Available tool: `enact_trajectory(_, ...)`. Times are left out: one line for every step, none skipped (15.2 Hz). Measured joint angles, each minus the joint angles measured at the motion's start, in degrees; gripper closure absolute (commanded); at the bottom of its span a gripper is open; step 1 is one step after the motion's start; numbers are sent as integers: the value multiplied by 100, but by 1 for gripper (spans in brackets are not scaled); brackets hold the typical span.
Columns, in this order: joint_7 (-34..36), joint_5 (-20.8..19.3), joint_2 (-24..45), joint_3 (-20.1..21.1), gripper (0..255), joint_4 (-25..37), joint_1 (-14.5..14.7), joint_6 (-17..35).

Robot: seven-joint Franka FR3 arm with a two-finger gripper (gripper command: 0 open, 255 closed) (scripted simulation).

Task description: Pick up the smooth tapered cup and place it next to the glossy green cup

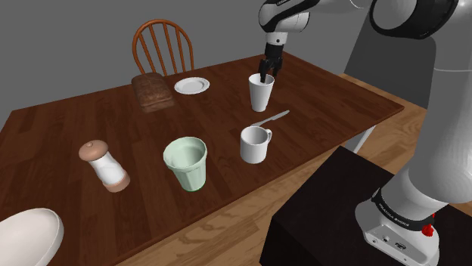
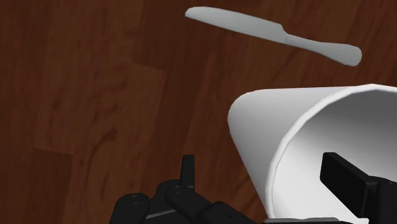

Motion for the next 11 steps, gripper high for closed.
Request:
enact_trajectory(0,6,21,4,0,-28,5,48)
enact_trajectory(-1,8,27,6,0,-39,6,65)
enact_trajectory(-1,9,29,7,0,-45,8,74)
enact_trajectory(-1,10,31,7,0,-46,8,79)
enact_trajectory(-1,10,33,8,0,-46,8,80)
enact_trajectory(-1,10,34,8,0,-44,8,81)
enact_trajectory(-1,11,35,8,0,-44,8,82)
enact_trajectory(-1,11,35,8,255,-44,8,82)
enact_trajectory(-1,11,35,8,255,-44,8,82)
enact_trajectory(-1,11,35,8,255,-44,8,82)
enact_trajectory(-1,11,35,8,255,-44,8,82)
